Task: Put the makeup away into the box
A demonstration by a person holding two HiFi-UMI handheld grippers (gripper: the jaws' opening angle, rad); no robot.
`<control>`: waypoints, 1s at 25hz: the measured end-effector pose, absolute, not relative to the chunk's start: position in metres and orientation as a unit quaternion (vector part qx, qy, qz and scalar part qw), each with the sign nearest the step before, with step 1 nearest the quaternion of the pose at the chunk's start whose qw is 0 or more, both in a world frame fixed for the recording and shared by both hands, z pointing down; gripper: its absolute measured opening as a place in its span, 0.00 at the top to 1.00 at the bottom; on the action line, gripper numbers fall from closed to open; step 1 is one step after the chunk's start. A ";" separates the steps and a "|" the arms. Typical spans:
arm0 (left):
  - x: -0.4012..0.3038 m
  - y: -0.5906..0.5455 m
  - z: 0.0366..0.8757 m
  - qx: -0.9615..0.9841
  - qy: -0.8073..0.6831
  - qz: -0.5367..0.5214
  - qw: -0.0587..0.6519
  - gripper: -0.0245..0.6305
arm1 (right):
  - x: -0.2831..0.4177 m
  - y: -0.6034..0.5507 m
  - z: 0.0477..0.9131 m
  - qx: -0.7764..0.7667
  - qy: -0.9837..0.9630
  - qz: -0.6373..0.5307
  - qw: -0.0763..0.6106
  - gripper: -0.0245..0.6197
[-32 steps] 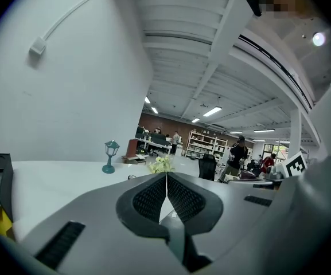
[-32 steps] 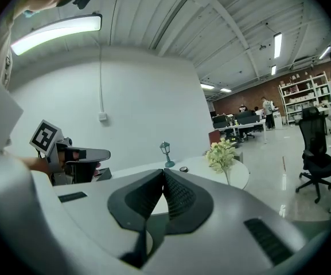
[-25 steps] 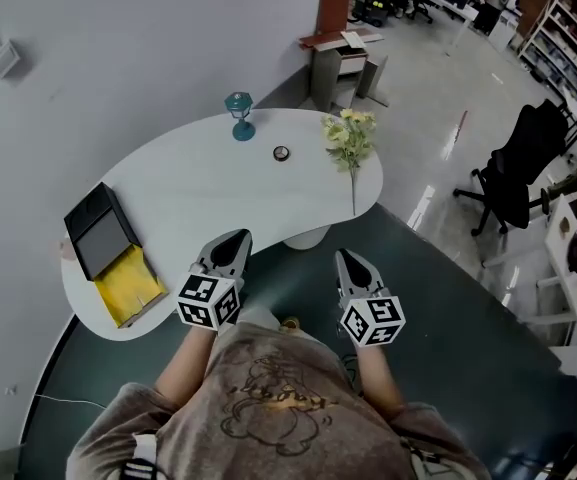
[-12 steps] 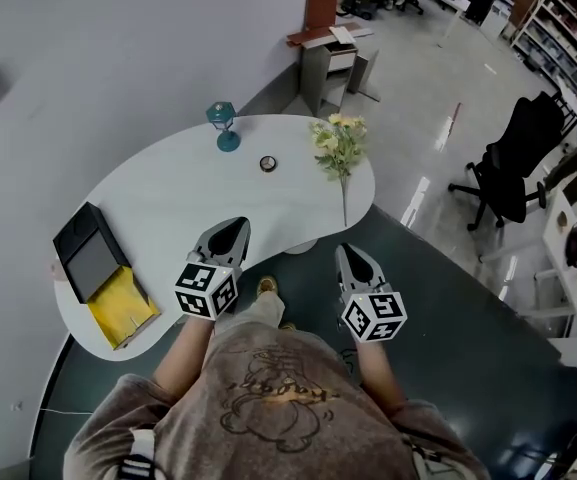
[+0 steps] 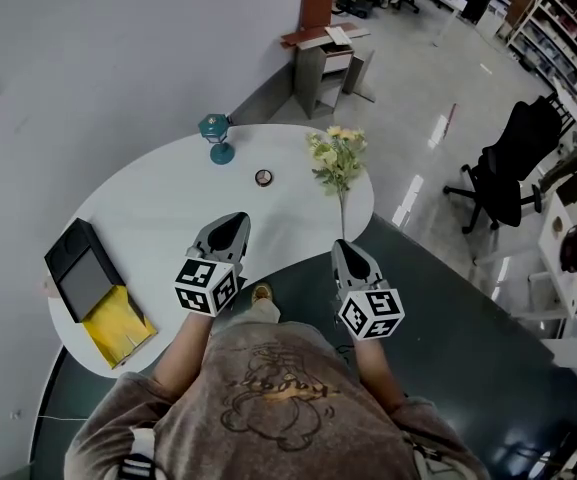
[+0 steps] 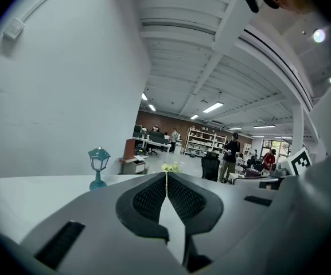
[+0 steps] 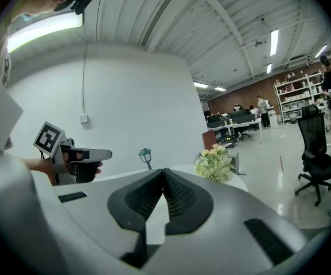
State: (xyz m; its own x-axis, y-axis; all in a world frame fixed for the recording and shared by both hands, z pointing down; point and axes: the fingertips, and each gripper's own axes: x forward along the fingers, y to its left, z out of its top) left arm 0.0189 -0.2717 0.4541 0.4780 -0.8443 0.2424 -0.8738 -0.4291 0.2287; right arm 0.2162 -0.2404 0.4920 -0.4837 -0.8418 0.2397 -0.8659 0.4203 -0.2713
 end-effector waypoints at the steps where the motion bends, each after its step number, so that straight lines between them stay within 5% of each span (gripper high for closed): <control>1: 0.018 -0.276 0.455 0.843 -0.510 0.046 0.163 0.92 | 0.215 -0.244 0.492 0.506 -0.842 0.180 0.035 0.96; 13: 0.005 -0.307 0.468 0.833 -0.525 0.055 0.165 0.91 | 0.203 -0.273 0.497 0.504 -0.843 0.181 0.048 0.96; 25: 0.009 -0.320 0.479 0.846 -0.497 0.073 0.180 0.60 | 0.198 -0.277 0.504 0.507 -0.838 0.194 0.051 0.96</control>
State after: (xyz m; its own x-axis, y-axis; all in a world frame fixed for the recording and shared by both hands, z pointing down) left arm 0.0093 -0.3195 0.4794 0.4955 -0.8143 0.3022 -0.8668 -0.4412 0.2324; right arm 0.1977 -0.2770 0.5039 -0.4802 -0.8307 0.2817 -0.8700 0.4100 -0.2740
